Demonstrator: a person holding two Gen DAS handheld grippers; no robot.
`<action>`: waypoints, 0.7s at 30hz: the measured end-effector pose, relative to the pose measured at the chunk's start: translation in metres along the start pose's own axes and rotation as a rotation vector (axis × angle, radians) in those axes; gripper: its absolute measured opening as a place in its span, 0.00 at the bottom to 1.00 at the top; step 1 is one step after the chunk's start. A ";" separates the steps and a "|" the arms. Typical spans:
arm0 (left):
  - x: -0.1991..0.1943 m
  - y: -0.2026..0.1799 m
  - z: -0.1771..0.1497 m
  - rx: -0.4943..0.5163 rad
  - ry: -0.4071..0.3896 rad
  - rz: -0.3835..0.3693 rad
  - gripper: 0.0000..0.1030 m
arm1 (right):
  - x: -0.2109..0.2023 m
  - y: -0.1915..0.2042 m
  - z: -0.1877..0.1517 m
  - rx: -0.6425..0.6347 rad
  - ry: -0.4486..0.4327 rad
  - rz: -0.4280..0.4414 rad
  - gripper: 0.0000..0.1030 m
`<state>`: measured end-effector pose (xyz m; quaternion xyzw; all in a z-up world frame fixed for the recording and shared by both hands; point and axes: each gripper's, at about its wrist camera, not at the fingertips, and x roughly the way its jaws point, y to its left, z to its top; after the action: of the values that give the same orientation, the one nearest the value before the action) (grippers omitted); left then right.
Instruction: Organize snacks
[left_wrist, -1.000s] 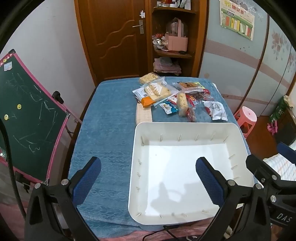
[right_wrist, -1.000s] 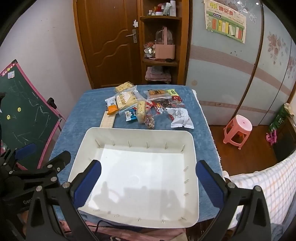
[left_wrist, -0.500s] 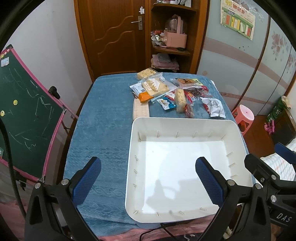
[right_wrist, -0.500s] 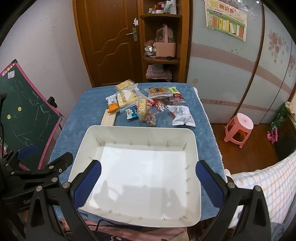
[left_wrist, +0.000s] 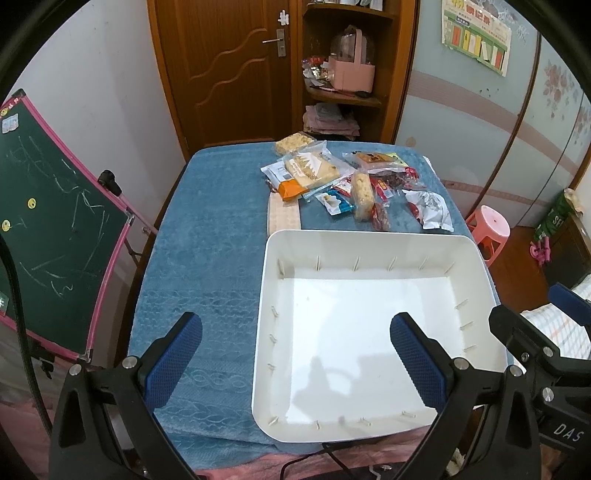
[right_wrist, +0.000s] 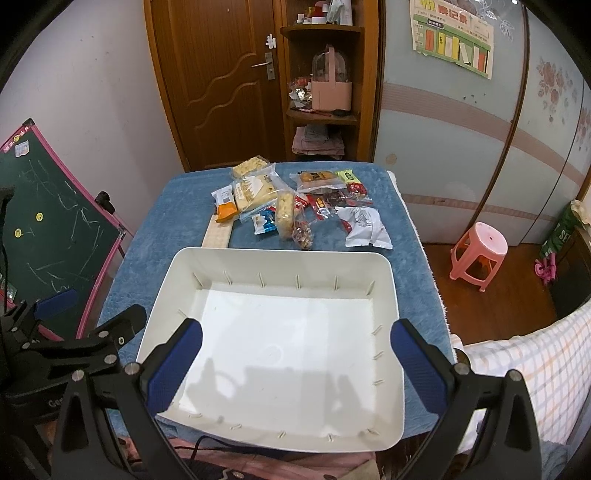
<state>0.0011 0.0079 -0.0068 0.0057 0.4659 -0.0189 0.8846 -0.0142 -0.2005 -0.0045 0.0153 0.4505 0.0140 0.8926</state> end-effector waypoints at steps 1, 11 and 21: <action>0.000 0.000 0.000 0.000 0.001 0.000 0.98 | 0.000 -0.001 0.001 0.000 0.002 0.001 1.00; 0.001 -0.001 -0.002 0.003 0.004 0.002 0.98 | 0.002 0.000 0.000 0.002 0.005 0.003 1.00; 0.001 -0.001 -0.003 0.004 0.004 0.003 0.98 | 0.004 0.001 -0.002 0.002 0.008 0.004 1.00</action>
<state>-0.0010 0.0066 -0.0096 0.0082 0.4678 -0.0185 0.8836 -0.0137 -0.1996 -0.0093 0.0171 0.4540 0.0155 0.8907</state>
